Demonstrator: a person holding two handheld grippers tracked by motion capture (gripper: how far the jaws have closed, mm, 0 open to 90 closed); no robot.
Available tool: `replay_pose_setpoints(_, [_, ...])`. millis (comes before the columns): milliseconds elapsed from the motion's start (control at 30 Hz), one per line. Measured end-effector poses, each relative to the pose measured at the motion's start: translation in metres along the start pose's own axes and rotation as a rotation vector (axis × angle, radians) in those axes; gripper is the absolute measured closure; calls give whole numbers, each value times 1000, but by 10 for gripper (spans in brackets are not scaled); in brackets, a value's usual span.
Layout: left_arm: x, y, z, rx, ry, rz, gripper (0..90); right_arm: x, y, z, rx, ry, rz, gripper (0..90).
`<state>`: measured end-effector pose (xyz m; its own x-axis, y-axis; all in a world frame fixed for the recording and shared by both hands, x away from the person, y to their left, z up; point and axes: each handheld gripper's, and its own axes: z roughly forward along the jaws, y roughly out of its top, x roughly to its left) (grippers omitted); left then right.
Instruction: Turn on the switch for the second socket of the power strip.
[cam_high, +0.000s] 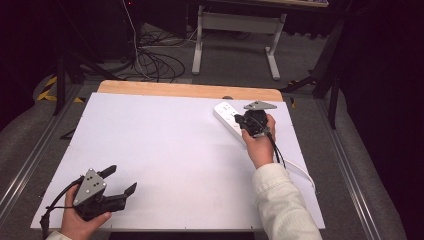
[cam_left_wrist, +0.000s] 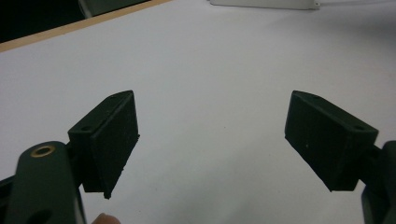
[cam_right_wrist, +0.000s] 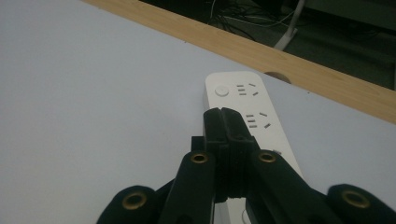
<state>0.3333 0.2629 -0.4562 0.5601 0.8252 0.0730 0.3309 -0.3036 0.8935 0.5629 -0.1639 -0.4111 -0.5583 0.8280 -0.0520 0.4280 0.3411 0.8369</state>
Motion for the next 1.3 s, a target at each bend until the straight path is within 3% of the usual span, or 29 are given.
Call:
replay_pose_setpoints(433, [0, 1, 1, 4, -7, 2, 182, 3, 5, -26, -34, 33, 4, 900])
replay_pose_setpoints(800, [-1, 1, 1, 2, -7, 1, 182, 12, 8, -43, -60, 70, -20, 900])
replay_pose_setpoints(900, [-1, 1, 0, 0, -6, 1, 182, 14, 6, -50, -69, 106, -15, 717])
replay_pose_setpoints(967, [0, 1, 0, -4, -8, -9, 182, 15, 6, -53, -76, 117, -16, 669])
replay_pose_setpoints(1000, [0, 1, -1, -4, -9, -13, 182, 18, 4, -60, -94, 134, -16, 572])
replay_pose_setpoints(1033, [0, 1, -2, -5, -4, -5, 182, 19, 3, -64, -102, 144, -16, 532])
replay_pose_setpoints(1300, [3, 3, -7, -13, -14, -31, 183, 30, -5, -91, -114, 176, -66, 430])
